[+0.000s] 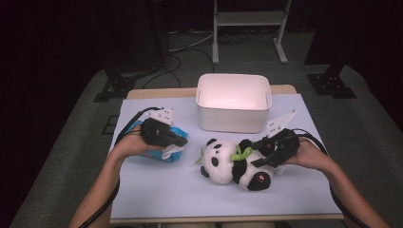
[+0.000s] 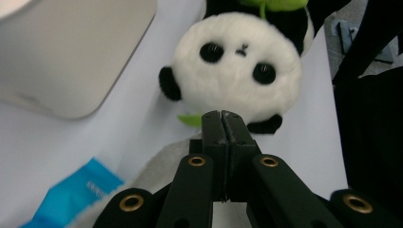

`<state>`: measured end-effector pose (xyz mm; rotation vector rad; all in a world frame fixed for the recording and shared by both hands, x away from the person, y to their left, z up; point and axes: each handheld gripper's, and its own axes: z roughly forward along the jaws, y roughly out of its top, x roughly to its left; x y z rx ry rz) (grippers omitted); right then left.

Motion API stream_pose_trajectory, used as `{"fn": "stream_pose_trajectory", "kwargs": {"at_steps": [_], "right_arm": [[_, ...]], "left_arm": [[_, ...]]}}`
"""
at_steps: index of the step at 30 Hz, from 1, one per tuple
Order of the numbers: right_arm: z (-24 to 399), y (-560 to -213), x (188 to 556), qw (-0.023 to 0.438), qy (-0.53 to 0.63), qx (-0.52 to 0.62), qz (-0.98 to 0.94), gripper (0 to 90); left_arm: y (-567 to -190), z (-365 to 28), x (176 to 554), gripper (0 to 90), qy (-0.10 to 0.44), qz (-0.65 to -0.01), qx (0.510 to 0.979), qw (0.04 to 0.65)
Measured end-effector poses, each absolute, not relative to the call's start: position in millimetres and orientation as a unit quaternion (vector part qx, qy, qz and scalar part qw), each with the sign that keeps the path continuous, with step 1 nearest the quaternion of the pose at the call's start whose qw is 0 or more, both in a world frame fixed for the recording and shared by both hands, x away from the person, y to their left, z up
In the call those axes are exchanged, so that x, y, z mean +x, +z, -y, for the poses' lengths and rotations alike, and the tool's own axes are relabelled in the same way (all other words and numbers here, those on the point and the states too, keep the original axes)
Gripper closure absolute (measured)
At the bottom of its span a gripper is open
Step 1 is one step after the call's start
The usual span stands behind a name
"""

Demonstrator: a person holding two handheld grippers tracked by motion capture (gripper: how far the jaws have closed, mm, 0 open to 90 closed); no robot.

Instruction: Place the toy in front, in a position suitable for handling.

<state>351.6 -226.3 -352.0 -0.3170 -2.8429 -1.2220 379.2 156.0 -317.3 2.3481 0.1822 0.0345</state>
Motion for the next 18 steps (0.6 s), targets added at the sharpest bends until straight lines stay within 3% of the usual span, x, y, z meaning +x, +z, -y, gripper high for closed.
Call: {"fn": "stream_pose_trajectory", "kwargs": {"at_steps": [14, 18], "right_arm": [[258.9, -342.7, 335.9, 0.001, -0.424, -0.113, 0.899, 33.5], [274.5, -344.5, 330.9, -0.003, -0.421, -0.124, 0.899, 33.4]], "left_arm": [[-296.0, -67.4, 372.6, 89.8, -0.021, 0.021, 0.924, 0.381], [-291.5, -26.5, 367.6, 89.8, -0.035, 0.06, 0.924, 0.376]]}}
